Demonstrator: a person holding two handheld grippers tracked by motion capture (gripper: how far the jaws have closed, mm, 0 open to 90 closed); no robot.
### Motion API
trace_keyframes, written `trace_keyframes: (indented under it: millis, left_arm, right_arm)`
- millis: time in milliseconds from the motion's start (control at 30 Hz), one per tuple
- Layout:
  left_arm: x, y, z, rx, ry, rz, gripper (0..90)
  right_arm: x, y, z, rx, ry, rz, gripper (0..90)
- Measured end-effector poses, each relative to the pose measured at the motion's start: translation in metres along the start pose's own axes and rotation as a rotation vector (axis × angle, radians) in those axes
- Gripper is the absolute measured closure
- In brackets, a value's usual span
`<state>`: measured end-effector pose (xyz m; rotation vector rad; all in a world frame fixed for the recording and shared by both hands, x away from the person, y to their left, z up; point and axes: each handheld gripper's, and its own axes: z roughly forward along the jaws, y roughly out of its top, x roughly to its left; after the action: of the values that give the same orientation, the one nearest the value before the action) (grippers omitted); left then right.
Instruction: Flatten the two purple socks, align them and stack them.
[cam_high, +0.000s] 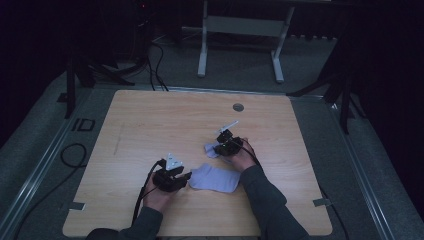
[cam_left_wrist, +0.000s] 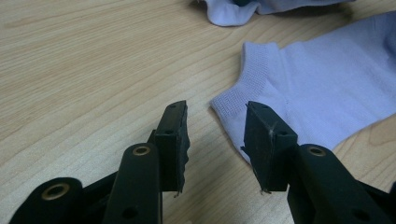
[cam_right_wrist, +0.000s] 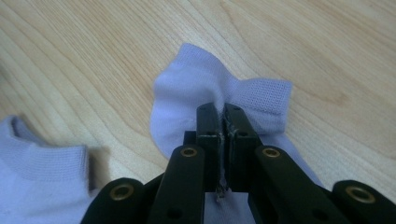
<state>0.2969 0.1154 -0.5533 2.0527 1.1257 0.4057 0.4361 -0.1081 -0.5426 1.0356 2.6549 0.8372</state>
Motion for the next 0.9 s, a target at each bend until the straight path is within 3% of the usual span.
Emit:
trace_keyframes:
  millis: [200, 567, 900]
  left_arm:
    - [0.0, 0.0, -0.002, -0.005, -0.001, -0.002, 59.2]
    - [-0.001, 0.0, -0.002, -0.005, -0.001, 0.003, 59.2]
    - [-0.002, 0.0, -0.002, -0.006, -0.003, 0.003, 59.2]
  right_arm:
    - [0.002, -0.007, -0.01, -0.031, 0.01, 0.0, 86.6]
    - [0.0, -0.011, -0.063, -0.181, 0.022, 0.011, 86.6]
    - [0.009, -0.013, -0.101, -0.301, 0.039, 0.012, 86.6]
